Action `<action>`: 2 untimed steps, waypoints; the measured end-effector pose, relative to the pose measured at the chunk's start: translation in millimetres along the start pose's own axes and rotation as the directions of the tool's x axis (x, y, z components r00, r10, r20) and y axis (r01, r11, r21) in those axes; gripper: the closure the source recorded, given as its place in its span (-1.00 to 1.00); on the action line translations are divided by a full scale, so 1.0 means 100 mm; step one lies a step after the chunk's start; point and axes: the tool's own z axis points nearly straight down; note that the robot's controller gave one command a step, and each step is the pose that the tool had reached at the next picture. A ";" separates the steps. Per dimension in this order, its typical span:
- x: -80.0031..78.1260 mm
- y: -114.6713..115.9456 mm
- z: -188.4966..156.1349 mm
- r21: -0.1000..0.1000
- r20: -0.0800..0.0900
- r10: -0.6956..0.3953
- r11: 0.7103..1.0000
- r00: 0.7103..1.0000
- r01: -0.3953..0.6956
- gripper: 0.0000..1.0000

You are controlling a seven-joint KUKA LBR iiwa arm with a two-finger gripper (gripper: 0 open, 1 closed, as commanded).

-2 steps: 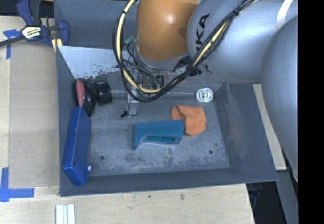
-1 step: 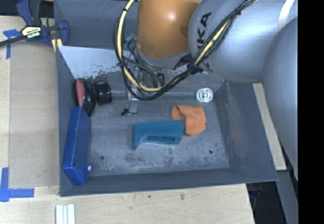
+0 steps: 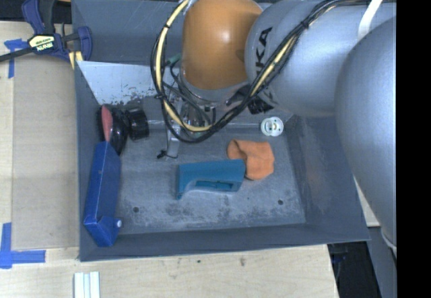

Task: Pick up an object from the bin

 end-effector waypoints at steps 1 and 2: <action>-0.08 0.04 0.14 0.004 -0.009 0.025 1.000 1.000 -0.025 -1.00; 0.03 -0.25 0.19 0.002 -0.004 -0.086 0.996 0.996 0.086 -1.00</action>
Offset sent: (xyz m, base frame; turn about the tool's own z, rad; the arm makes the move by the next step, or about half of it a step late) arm -0.0131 -0.0352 -0.0236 -0.0650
